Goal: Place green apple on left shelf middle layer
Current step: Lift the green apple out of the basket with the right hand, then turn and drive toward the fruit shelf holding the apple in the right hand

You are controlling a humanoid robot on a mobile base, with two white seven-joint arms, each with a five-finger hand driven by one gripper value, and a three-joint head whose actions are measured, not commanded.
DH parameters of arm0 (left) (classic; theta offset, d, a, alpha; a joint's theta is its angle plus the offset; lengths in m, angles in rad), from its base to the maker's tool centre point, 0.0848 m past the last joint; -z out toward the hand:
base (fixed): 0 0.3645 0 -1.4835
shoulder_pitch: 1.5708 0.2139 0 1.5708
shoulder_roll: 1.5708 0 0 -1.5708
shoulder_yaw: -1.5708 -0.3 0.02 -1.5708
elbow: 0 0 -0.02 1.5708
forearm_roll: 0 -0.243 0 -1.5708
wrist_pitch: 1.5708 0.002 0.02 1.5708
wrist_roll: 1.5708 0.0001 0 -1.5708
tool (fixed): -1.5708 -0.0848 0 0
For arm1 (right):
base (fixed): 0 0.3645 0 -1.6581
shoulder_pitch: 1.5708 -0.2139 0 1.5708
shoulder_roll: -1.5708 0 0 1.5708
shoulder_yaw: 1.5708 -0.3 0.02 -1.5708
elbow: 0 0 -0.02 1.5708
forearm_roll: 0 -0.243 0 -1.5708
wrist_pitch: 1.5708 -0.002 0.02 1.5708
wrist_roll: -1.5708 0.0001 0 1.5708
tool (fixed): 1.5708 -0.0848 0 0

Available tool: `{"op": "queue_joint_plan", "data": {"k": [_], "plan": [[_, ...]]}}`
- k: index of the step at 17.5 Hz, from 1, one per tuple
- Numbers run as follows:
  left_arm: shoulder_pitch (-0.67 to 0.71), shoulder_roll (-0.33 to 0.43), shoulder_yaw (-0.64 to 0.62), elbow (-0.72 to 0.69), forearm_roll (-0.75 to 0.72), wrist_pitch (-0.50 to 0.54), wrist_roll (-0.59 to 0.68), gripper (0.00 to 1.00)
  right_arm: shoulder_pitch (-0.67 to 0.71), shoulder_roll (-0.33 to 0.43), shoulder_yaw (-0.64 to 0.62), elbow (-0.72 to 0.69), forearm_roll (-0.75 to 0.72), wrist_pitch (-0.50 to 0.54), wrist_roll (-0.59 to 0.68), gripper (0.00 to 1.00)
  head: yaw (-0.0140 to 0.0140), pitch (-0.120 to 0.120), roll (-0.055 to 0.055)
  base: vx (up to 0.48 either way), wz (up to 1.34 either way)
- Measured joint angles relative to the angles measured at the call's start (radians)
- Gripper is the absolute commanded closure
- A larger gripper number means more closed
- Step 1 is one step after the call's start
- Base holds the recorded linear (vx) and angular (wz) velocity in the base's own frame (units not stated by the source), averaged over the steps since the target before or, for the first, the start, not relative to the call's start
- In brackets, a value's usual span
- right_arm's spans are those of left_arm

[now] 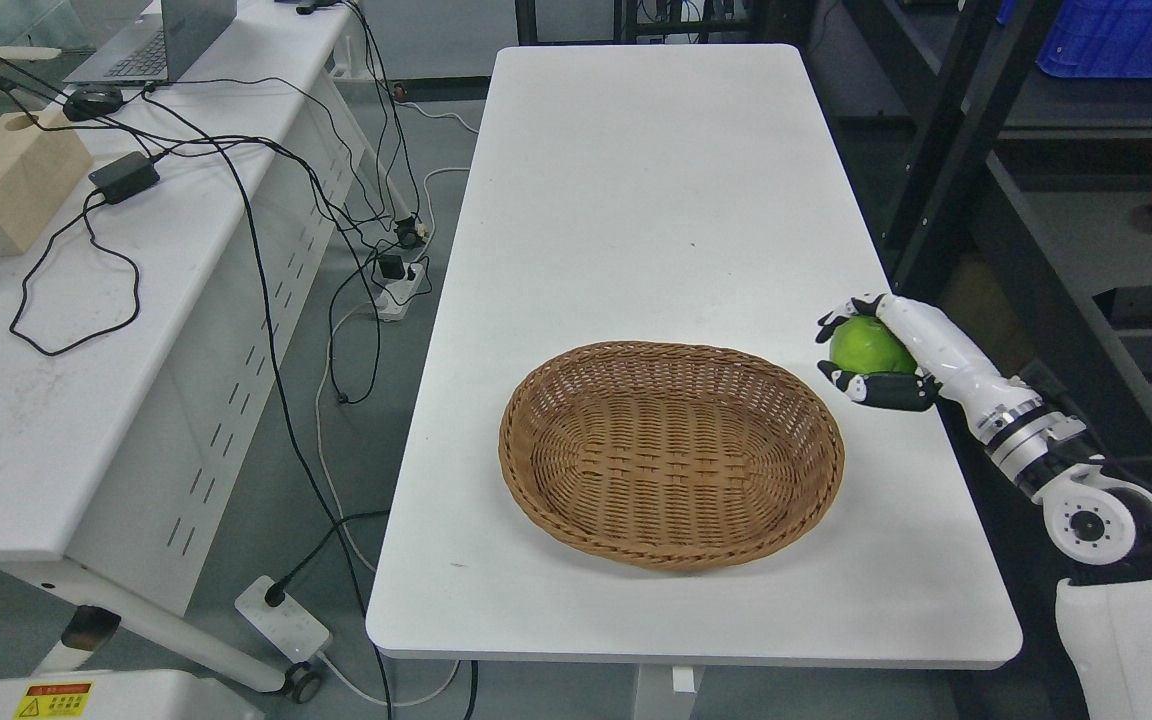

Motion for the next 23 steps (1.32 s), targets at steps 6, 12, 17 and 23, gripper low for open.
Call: {"op": "queue_joint_plan", "data": {"k": [6,12,17,23], "plan": [[0.0,0.0,0.0,0.0,0.0,0.001,0.0,0.0,0.121,0.028,-0.132,-0.041,-0.011,0.184,-0.151,1.0,0.0,0.0,0.0,0.0,0.0],[0.0,0.0,0.0,0.0,0.0,-0.001,0.0,0.0,0.263,0.091,-0.198,-0.098,-0.013,0.31,-0.176,1.0,0.0,0.0,0.0,-0.085,0.01],[0.0,0.0,0.0,0.0,0.0,-0.002,0.001,0.0,0.365,0.139,-0.217,-0.162,-0.017,0.337,-0.152,1.0,0.0,0.0,0.0,-0.243,0.02],[0.0,0.0,0.0,0.0,0.0,-0.002,0.001,0.0,0.401,0.174,-0.256,-0.209,-0.117,0.295,-0.091,1.0,0.0,0.0,0.0,-0.231,-0.05]]}}
